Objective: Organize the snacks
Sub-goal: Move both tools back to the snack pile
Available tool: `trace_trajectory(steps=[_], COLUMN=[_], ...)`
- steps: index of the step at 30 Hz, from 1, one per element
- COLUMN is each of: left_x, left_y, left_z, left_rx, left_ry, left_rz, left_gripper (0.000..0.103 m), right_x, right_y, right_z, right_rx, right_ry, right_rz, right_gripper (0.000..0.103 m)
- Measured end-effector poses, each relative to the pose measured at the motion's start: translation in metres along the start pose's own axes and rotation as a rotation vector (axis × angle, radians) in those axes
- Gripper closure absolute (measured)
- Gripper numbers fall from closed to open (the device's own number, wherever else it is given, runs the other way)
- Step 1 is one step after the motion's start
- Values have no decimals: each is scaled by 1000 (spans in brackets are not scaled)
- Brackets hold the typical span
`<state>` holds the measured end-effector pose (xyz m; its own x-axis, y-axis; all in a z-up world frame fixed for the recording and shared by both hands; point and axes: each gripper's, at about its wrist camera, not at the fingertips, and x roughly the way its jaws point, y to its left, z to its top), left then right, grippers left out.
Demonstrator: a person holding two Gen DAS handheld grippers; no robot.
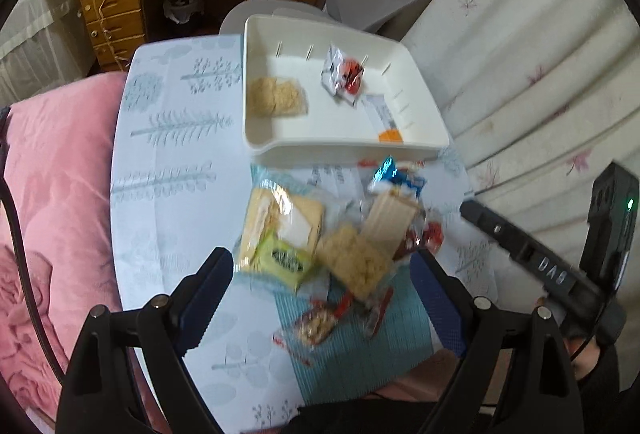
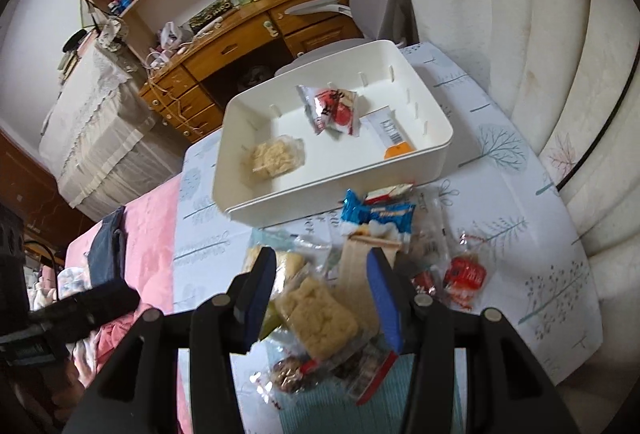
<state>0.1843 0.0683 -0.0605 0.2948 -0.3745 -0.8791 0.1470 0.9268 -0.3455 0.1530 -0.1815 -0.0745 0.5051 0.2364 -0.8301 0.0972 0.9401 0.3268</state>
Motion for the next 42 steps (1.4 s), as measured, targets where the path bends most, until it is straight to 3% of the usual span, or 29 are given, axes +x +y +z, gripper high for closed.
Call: trace_trajectory(steps=[11, 19, 26, 34, 42], left_x=[-1, 4, 4, 16, 37], left_y=[-10, -9, 0, 0, -1], left_z=[-54, -90, -103, -87, -59], left_rx=[-44, -73, -82, 68, 213], left_ry=[31, 57, 48, 92, 154], left_rz=[109, 177, 214, 191, 157], left_gripper=[14, 14, 14, 14, 14], right_x=[-19, -14, -3, 3, 7], right_y=[-13, -29, -41, -40, -29], right_z=[-38, -79, -101, -111, -111], right_rx=[14, 59, 136, 179, 236], right_ry=[47, 143, 219, 227, 162], right_rz=[70, 125, 146, 120, 85], right_gripper=[56, 56, 56, 56, 55])
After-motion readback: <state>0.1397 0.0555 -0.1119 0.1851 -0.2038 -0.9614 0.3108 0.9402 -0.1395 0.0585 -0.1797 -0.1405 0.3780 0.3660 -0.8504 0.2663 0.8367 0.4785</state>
